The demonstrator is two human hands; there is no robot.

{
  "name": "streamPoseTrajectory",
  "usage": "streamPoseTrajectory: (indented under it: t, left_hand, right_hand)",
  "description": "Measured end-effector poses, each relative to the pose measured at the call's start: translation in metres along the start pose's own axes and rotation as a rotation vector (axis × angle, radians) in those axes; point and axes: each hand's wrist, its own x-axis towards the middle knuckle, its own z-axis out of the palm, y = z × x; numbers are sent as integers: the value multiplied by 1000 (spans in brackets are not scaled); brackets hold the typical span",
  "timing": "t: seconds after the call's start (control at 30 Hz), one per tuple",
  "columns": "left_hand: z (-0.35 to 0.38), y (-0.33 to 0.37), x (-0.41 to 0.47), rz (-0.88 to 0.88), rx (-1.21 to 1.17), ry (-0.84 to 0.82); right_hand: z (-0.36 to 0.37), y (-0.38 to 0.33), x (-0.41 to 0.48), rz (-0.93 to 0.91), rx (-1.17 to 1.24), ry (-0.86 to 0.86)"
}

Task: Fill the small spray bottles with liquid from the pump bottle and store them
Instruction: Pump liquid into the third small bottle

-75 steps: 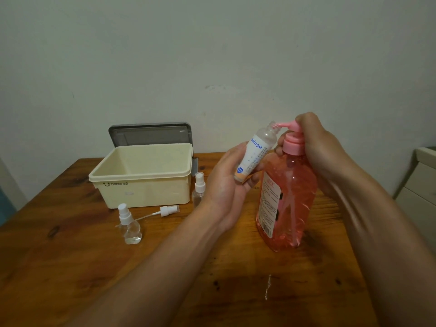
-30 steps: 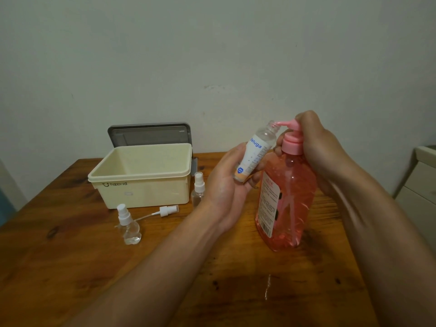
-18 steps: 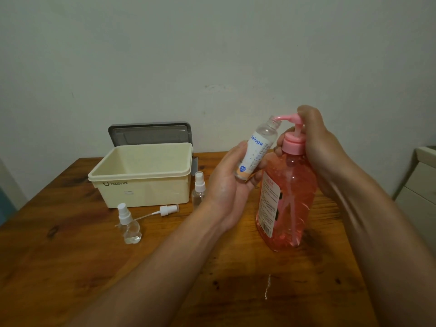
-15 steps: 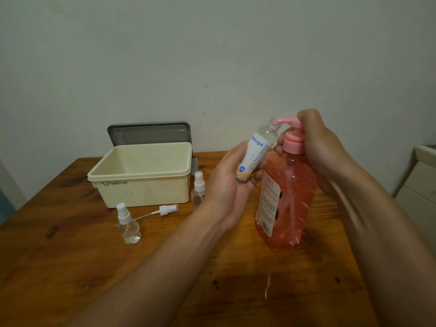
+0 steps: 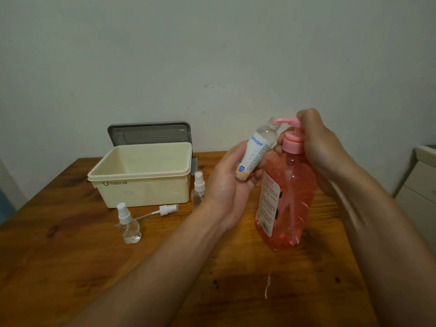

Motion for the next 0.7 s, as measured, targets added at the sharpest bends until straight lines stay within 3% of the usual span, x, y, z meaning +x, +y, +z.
streamPoseTrajectory:
  t: [0.7]
  left_hand:
    - [1, -1, -3, -67, -158, 7]
  right_hand:
    - [0, 2, 3, 53, 34, -7]
